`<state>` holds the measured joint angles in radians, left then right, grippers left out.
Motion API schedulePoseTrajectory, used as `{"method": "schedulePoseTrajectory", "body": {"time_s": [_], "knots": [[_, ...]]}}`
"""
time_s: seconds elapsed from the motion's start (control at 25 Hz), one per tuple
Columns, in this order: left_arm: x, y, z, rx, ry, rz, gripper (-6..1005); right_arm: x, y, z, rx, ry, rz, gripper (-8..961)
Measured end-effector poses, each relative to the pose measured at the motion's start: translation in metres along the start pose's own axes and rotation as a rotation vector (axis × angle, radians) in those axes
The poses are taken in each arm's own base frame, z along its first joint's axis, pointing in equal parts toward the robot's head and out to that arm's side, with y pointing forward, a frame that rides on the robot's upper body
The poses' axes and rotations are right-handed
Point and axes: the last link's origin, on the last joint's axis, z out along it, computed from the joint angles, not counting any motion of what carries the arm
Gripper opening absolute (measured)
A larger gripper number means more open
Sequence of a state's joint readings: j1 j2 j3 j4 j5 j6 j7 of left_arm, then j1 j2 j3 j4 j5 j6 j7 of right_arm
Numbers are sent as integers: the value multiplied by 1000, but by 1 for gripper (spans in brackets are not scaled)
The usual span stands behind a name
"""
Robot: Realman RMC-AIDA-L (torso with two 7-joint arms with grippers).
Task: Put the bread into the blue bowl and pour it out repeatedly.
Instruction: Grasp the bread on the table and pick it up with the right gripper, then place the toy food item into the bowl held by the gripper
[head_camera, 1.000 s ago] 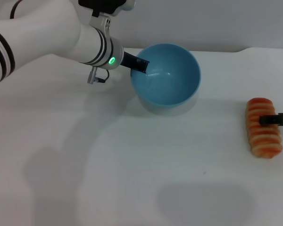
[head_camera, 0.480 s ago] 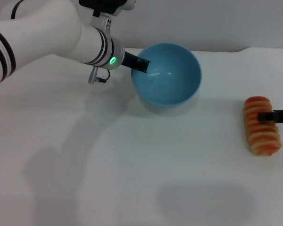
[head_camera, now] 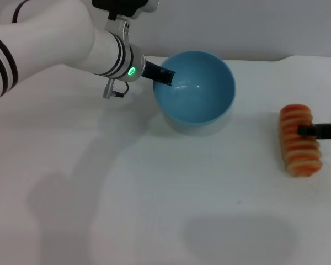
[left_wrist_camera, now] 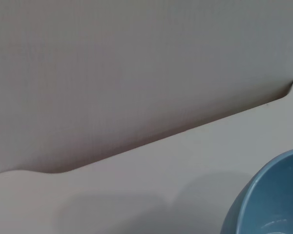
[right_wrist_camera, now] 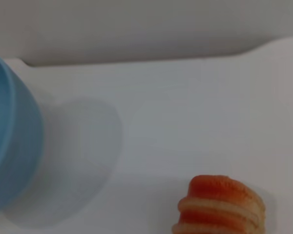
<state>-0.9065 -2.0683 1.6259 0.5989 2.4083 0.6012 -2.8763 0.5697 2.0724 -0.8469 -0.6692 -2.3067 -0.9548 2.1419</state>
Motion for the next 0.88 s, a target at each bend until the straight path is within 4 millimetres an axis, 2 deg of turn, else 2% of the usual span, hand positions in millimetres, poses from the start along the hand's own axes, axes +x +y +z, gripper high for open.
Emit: {"method": "schedulePoseTrajectory", "body": {"time_s": [0.28,0.48,0.6,0.68,0.76,0.88], "knots": [[-1,0,0,-1,-1,-1,-2,-13,3,-12,-33,-52,-43,288],[0,2,0,-1,-10,15,-2,-42,7,-45,-67,-176,-86,219],[2,4,0,-3,-18,33,-2,-64,15,-67,-110,-253,-129,194],[6,10,0,-9,-15,54,-2,-76,24,-75,-139,-283,-160,179],[10,15,0,-16,-14,70,-1,-87,36,-75,-170,-298,-198,164],[13,23,-1,-32,-28,85,-1,-99,54,-62,-209,-285,-254,147]]}}
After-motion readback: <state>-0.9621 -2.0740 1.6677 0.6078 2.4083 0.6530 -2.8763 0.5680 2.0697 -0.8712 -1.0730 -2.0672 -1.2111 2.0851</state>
